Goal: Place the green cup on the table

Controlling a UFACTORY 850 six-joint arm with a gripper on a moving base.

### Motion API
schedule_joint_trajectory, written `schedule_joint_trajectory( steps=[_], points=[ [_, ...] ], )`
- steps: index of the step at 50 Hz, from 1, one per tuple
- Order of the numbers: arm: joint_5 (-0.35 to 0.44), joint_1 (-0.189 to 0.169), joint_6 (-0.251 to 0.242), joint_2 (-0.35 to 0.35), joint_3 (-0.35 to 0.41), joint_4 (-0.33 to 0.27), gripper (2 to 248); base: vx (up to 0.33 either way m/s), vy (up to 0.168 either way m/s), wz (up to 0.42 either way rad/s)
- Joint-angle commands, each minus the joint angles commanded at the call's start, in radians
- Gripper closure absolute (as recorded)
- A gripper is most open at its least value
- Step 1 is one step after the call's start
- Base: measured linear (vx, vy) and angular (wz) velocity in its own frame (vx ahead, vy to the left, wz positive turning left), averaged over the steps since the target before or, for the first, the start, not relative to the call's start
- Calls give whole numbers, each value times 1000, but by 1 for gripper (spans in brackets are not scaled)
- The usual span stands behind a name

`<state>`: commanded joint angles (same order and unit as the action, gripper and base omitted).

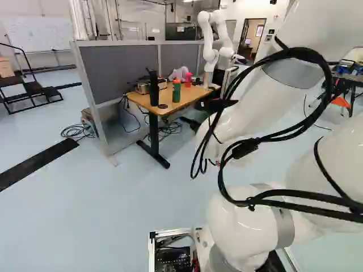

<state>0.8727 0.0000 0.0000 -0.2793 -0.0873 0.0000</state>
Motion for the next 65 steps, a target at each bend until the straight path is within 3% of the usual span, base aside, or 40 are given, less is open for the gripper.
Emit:
schedule_joint_trajectory(
  steps=[16, 65],
  points=[
    [0, 0, 0, 0, 0, 0, 125, 195, -63, -31],
    [0, 0, 0, 0, 0, 0, 125, 357, -128, -22]
  ],
)
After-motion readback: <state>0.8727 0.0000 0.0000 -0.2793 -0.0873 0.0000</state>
